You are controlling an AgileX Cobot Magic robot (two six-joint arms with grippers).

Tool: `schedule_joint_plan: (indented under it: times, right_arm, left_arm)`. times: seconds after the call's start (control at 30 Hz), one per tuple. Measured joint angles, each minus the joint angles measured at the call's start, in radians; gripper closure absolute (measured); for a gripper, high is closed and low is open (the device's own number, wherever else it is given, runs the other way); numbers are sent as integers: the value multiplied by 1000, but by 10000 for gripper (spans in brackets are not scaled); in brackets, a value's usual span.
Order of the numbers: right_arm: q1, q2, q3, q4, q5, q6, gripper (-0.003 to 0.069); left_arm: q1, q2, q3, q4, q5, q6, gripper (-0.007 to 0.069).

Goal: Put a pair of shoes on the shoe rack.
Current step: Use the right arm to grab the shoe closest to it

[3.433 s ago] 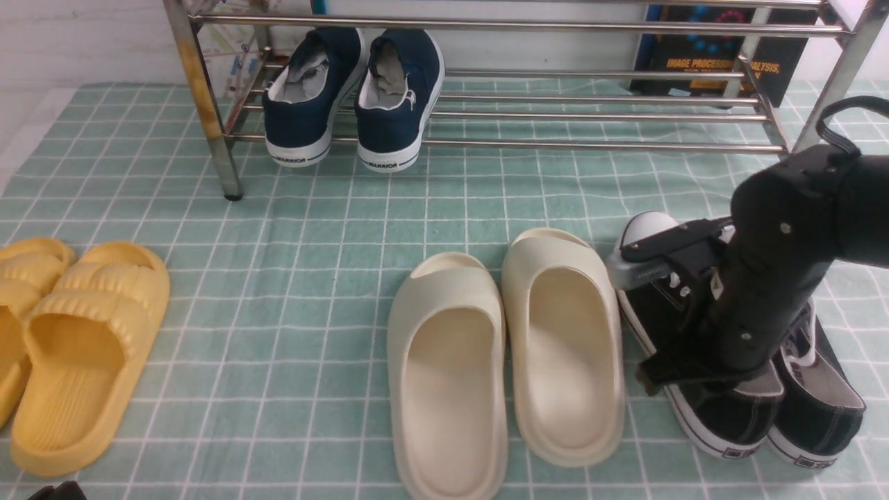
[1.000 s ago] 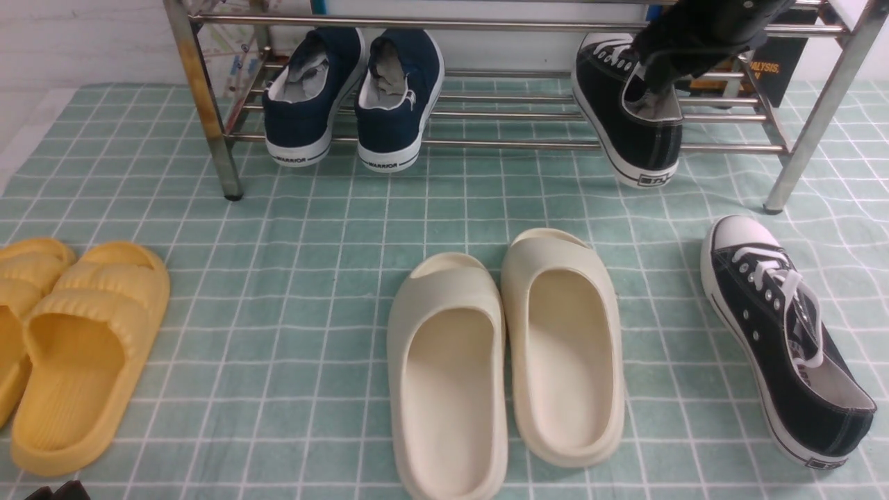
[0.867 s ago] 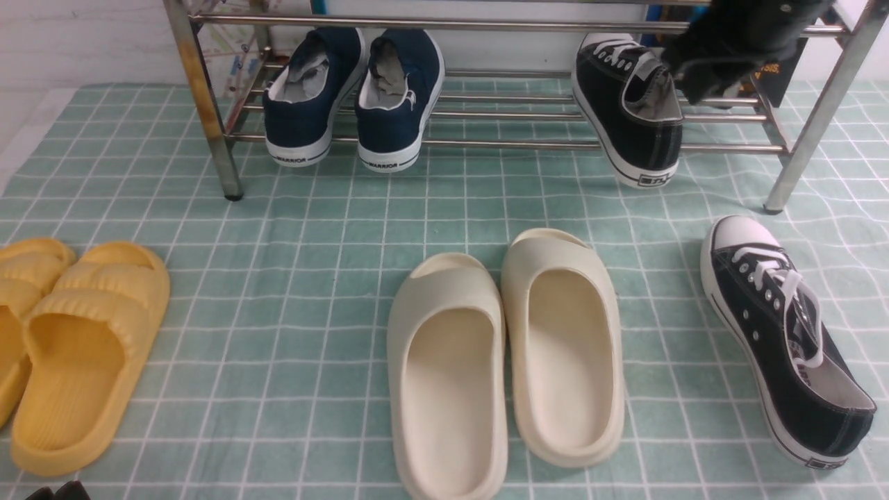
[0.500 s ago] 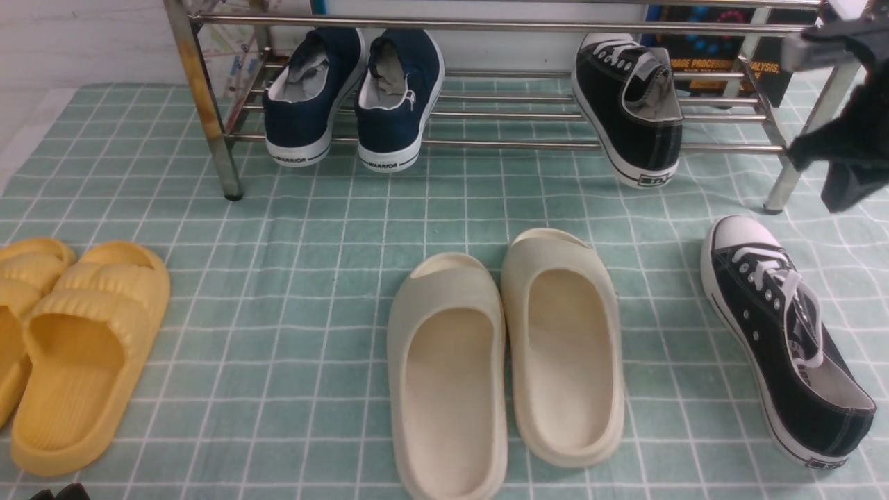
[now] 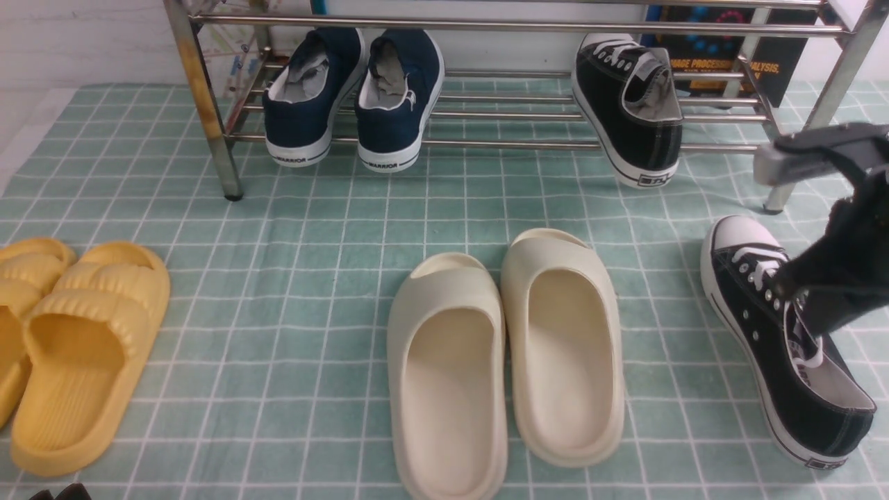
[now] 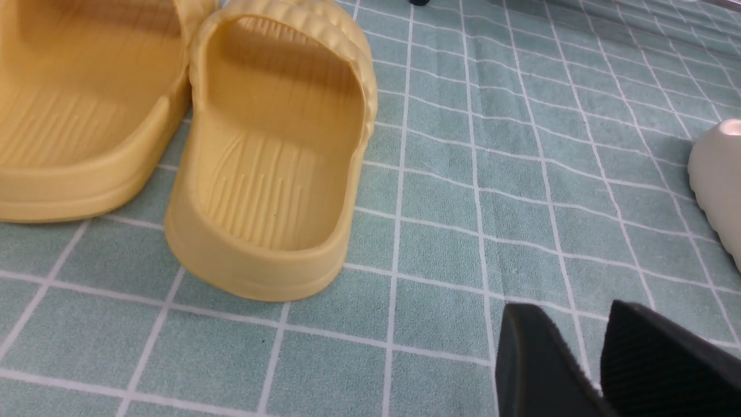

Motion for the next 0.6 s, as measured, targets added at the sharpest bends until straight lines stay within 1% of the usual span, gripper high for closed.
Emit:
schedule_joint_plan:
  times: [0.2, 0.23, 0.27, 0.3, 0.33, 0.43, 0.47, 0.5, 0.53, 0.6]
  right_arm:
    - [19, -4, 108, -14, -63, 17, 633]
    - [19, -4, 123, -29, -88, 26, 599]
    - [19, -4, 124, -30, -88, 28, 599]
    - [19, -4, 127, -37, -105, 40, 545]
    - [19, -4, 127, -38, -107, 41, 537]
    - [19, -4, 127, -40, -130, 63, 382]
    - [19, -4, 127, -39, -134, 65, 343]
    - [19, -4, 127, -39, -135, 65, 323]
    - [19, -4, 127, -39, -136, 66, 255]
    - [19, 1, 127, -39, -136, 67, 201]
  left_arm:
    - [0, 0, 0, 0, 0, 0, 417]
    - [0, 0, 0, 0, 0, 0, 417]
    - [0, 0, 0, 0, 0, 0, 417]
    - [0, 0, 0, 0, 0, 0, 417]
    - [0, 0, 0, 0, 0, 0, 417]
    - [0, 0, 0, 0, 0, 0, 417]
    - [0, 0, 0, 0, 0, 0, 417]
    - [0, 0, 0, 0, 0, 0, 417]
    - [0, 0, 0, 0, 0, 0, 417]
    - [0, 0, 0, 0, 0, 0, 417]
